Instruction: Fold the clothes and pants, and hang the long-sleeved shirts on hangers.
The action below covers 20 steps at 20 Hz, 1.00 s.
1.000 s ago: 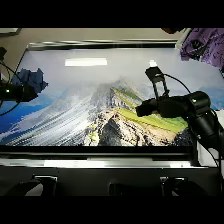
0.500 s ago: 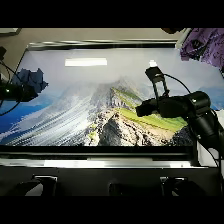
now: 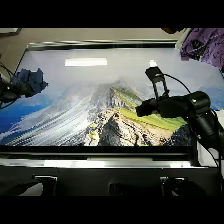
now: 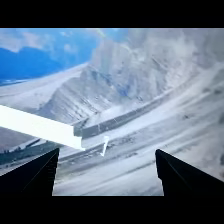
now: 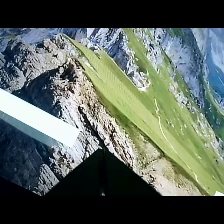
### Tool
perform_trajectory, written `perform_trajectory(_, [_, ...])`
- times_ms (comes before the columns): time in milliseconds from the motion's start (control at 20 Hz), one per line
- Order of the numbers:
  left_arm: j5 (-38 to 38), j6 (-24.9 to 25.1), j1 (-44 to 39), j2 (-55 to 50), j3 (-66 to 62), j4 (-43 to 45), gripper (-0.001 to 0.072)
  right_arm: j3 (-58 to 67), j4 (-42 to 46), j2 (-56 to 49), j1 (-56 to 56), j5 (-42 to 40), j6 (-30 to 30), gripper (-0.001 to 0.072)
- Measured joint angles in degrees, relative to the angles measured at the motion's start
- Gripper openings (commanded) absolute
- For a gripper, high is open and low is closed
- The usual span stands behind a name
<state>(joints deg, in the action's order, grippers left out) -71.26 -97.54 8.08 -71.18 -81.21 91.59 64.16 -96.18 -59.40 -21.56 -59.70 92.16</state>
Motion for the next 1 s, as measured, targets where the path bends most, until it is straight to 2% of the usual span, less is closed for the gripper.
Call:
perform_trajectory(200, [10.14, -5.16, 8.37, -16.09, -9.81, 4.28, 0.072, 0.0, 0.02, 0.0, 0.0, 0.0, 0.02, 0.003])
perform_trajectory(300, [12.55, -6.32, 10.75, -25.9, -17.86, 4.98, 0.072, 0.0, 0.0, 0.0, 0.0, -0.02, 0.0, 0.003])
perform_trajectory(500, [17.31, -6.49, 12.61, -44.09, -33.29, 5.68, 0.072, 0.0, 0.0, 0.0, 0.0, -0.02, 0.0, 0.003])
perform_trajectory(650, [23.32, -6.34, 13.0, -51.1, -35.91, 5.92, 0.072, 0.0, 0.02, 0.0, 0.0, -0.02, 0.0, 0.003])
perform_trajectory(700, [24.92, -6.23, 13.0, -52.48, -36.02, 5.88, 0.0474, 0.0, 0.02, 0.0, 0.0, -0.02, 0.0, 0.003])
perform_trajectory(750, [26.6, -6.19, 12.87, -53.59, -36.17, 5.79, 0.0097, 0.0, 0.02, 0.0, 0.0, -0.02, 0.0, 0.003])
perform_trajectory(800, [27.58, -6.14, 12.72, -54.42, -36.22, 5.75, 0.0016, 0.0, 0.02, 0.0, 0.0, -0.02, 0.0, 0.003])
perform_trajectory(1000, [28.26, -5.97, 11.13, -54.58, -36.33, 5.29, 0.0011, 0.0, 0.02, 0.0, 0.0, -0.02, 0.0, 0.003])
